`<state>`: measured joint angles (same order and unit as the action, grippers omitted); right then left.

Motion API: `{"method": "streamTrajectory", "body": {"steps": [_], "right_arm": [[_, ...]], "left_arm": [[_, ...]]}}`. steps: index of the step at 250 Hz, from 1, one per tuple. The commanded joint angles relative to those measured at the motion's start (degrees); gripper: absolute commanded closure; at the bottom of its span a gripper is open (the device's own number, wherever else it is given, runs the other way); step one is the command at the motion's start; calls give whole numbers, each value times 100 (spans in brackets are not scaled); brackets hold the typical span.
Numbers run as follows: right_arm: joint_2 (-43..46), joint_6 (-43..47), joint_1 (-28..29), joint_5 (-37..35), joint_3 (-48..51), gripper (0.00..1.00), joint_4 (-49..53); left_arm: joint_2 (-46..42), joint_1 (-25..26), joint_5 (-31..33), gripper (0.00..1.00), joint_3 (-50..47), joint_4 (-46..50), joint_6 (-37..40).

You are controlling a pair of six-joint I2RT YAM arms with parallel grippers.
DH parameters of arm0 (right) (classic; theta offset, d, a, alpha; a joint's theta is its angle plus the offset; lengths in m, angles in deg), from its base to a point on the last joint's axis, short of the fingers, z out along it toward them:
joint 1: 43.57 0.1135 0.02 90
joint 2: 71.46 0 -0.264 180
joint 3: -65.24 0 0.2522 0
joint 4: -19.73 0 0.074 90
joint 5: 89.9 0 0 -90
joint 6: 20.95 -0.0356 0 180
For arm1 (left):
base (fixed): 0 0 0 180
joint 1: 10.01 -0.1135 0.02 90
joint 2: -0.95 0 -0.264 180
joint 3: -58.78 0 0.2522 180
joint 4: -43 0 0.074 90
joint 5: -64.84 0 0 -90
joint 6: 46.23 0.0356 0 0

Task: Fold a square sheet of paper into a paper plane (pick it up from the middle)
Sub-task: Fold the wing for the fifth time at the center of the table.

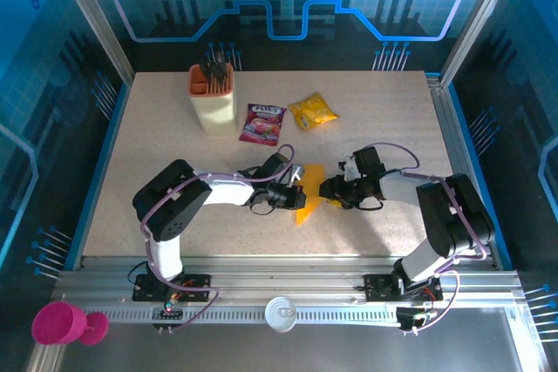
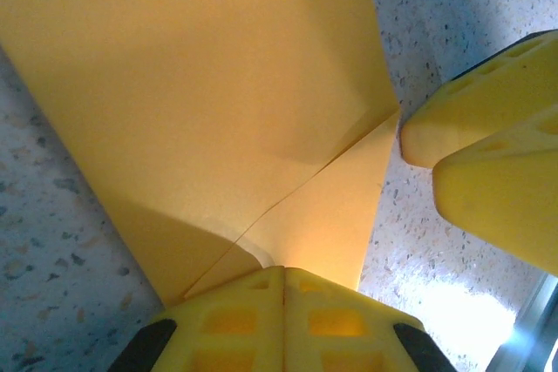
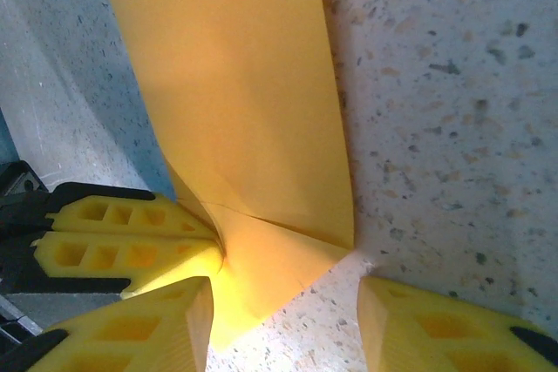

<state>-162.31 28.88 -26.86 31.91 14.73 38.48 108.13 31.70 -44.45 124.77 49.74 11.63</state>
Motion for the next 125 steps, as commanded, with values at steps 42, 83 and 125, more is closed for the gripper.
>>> {"method": "streamTrajectory", "body": {"steps": [42, 83, 125], "right_arm": [[-323, -167, 98, 171, -165, 57, -297], [-471, -209, 107, 209, -299, 62, -360], [-572, -262, 126, 263, -350, 74, -419]], "left_arm": [[-92, -120, -89, 95, -270, 82, 200], [-79, -154, -144, 96, -305, 47, 217], [-104, -176, -180, 98, -336, 29, 227]]}}
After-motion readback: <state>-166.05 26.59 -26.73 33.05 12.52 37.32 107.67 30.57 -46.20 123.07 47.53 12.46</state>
